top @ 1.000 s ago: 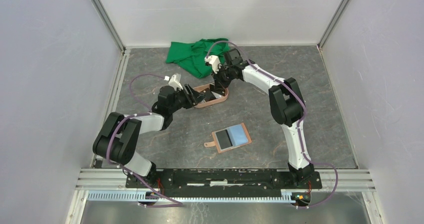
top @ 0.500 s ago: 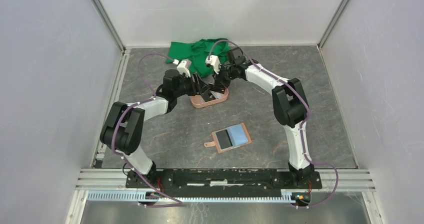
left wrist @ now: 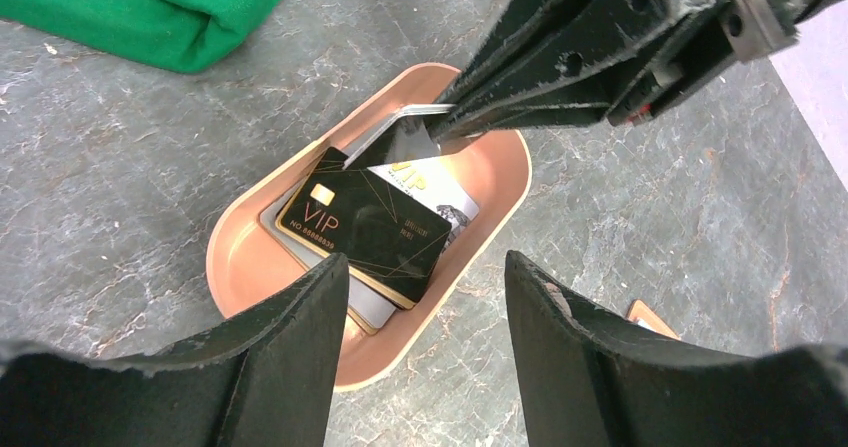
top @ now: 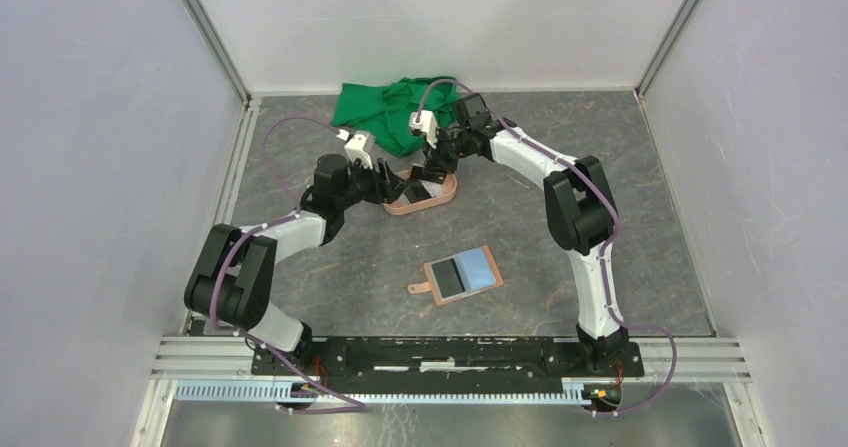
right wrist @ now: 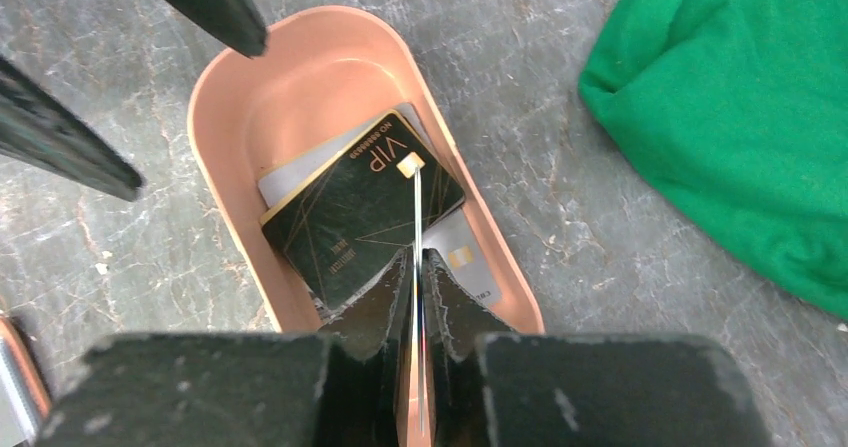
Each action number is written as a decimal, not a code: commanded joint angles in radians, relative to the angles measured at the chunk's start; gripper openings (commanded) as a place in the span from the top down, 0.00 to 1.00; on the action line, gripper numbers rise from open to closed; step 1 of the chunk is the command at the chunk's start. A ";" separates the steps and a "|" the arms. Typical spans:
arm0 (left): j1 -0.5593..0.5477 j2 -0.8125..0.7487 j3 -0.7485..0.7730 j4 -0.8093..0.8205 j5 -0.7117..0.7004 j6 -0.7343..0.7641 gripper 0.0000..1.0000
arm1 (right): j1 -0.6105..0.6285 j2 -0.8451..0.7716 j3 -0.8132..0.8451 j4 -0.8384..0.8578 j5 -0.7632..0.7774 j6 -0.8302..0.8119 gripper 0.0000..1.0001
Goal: Put the credit cards into the card holder
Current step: Pick up the credit card from the storage box.
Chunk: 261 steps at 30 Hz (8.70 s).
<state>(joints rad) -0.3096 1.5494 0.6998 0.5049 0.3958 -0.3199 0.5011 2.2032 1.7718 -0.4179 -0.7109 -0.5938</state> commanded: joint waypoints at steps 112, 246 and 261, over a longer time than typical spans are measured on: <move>-0.018 0.379 0.208 0.142 0.072 -0.597 0.98 | -0.041 0.022 0.037 -0.005 -0.121 0.249 0.68; -0.006 0.521 0.337 0.100 0.168 -0.679 0.65 | 0.000 -0.109 -0.089 0.093 0.098 0.174 0.26; -0.014 0.521 0.348 0.098 0.174 -0.680 0.64 | 0.056 -0.083 -0.117 0.118 0.309 0.281 0.27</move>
<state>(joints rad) -0.3183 2.0678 1.0142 0.5949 0.5438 -1.0058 0.5415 2.1265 1.6413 -0.3344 -0.4862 -0.3695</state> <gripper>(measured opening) 0.354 0.734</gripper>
